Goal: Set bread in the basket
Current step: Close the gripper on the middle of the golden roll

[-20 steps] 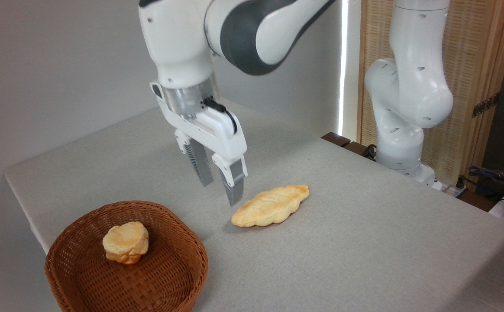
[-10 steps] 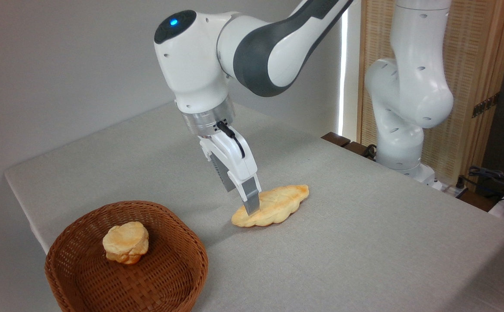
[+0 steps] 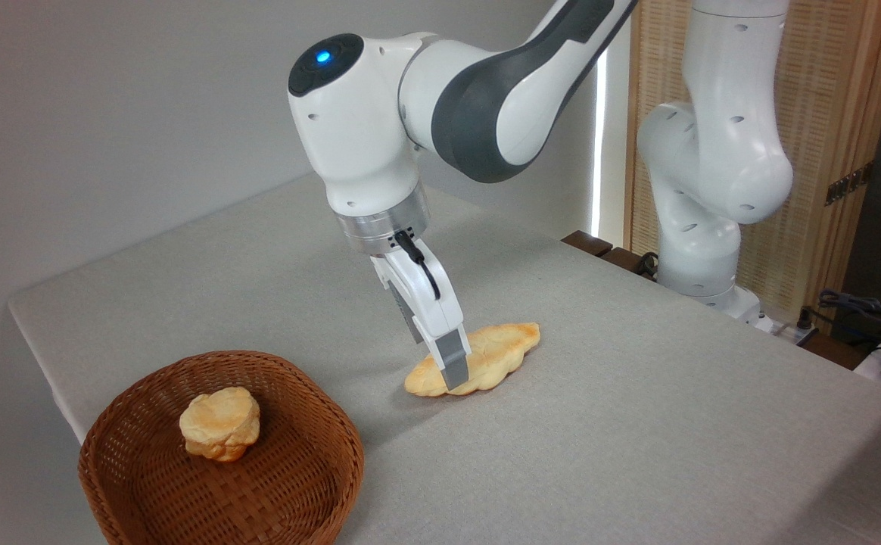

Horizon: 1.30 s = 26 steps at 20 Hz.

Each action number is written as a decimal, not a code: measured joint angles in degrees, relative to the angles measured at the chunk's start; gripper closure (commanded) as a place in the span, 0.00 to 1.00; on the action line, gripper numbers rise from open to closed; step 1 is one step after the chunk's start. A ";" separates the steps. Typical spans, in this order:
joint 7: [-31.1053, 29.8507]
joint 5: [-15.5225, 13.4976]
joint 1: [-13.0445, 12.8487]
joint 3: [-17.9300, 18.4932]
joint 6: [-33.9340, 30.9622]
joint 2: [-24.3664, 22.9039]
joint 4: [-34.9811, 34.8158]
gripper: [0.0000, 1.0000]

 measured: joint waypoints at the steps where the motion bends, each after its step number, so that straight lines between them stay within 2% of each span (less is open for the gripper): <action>1: 0.00 0.00 0.00 0.06 -0.05 0.00 -0.14 0.00; 26: -0.36 0.00 -0.41 -0.02 -0.39 2.75 -1.01 0.00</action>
